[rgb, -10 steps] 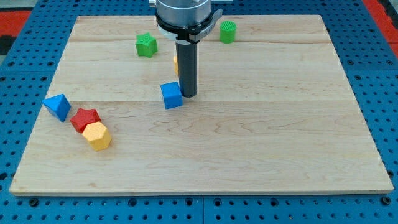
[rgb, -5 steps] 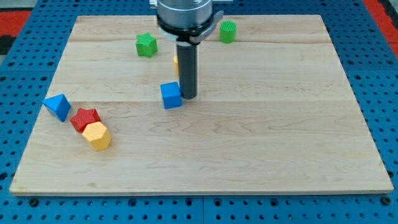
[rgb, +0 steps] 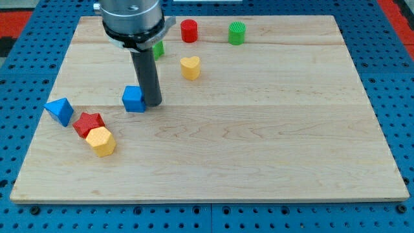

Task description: Slide the blue cube to the center left

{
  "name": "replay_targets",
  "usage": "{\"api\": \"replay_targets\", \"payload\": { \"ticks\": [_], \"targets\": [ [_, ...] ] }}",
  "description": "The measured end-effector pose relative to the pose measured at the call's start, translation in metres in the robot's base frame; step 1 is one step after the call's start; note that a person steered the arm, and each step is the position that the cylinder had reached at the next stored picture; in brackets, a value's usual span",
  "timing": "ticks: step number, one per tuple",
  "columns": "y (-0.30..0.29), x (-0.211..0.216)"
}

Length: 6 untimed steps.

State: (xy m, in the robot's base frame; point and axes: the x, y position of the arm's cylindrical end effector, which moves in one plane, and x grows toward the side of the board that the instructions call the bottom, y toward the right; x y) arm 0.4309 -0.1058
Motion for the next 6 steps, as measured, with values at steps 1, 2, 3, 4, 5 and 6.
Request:
{"api": "replay_targets", "payload": {
  "ticks": [1,2,3,4,5,6],
  "targets": [
    [-0.03,-0.009],
    [-0.064,-0.005],
    [-0.092,0.002],
    [-0.097,0.008],
    [-0.059,0.008],
    [0.006,0.034]
  ]
}}
